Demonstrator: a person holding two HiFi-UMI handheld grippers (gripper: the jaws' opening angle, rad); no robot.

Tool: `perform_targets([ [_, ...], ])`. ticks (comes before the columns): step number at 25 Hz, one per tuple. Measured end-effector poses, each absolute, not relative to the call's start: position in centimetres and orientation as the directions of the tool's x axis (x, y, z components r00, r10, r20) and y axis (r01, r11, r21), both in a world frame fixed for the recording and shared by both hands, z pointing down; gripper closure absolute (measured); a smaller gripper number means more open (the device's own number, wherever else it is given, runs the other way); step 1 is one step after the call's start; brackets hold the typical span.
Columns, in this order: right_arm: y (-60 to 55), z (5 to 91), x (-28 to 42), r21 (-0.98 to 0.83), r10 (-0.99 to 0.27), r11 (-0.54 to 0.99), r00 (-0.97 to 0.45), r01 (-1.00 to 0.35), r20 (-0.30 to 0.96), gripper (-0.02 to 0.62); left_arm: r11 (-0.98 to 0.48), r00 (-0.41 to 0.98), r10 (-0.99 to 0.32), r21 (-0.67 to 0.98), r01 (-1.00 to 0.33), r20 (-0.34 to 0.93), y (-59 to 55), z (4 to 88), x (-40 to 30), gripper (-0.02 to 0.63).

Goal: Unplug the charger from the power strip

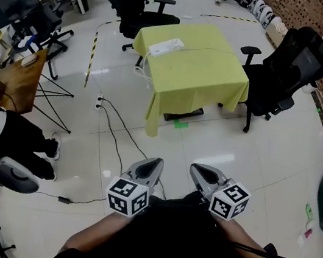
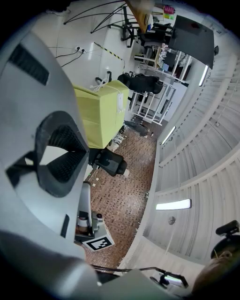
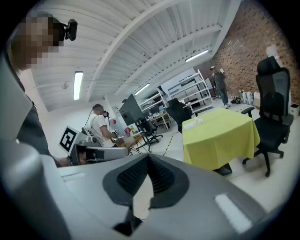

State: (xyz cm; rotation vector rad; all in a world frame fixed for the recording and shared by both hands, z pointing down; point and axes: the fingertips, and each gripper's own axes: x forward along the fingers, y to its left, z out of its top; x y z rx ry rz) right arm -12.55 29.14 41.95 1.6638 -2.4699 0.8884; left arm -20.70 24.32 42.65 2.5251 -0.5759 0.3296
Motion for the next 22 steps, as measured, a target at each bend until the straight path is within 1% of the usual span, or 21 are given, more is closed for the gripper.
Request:
perform_targets([
  [13, 28.8, 42.2, -10.9, -0.436, -0.837, 0.237, -0.41, -0.868, 0.363, 0.592, -0.763, 0.894, -0.296, 0.479, -0.433, 0.336, 24.1, 43.3, -18.5, 0.6],
  [18, 28.0, 42.5, -9.7, -0.442, -0.822, 0.266, -0.441, -0.857, 0.36, 0.592, -0.738, 0.876, -0.325, 0.484, -0.471, 0.356, 23.5, 44.0, -17.5, 0.6],
  [22, 26.6, 42.8, -7.5, -0.457, -0.812, 0.298, -0.474, -0.838, 0.34, 0.592, -0.708, 0.846, -0.379, 0.472, -0.526, 0.375, 21.9, 44.2, -16.3, 0.6],
])
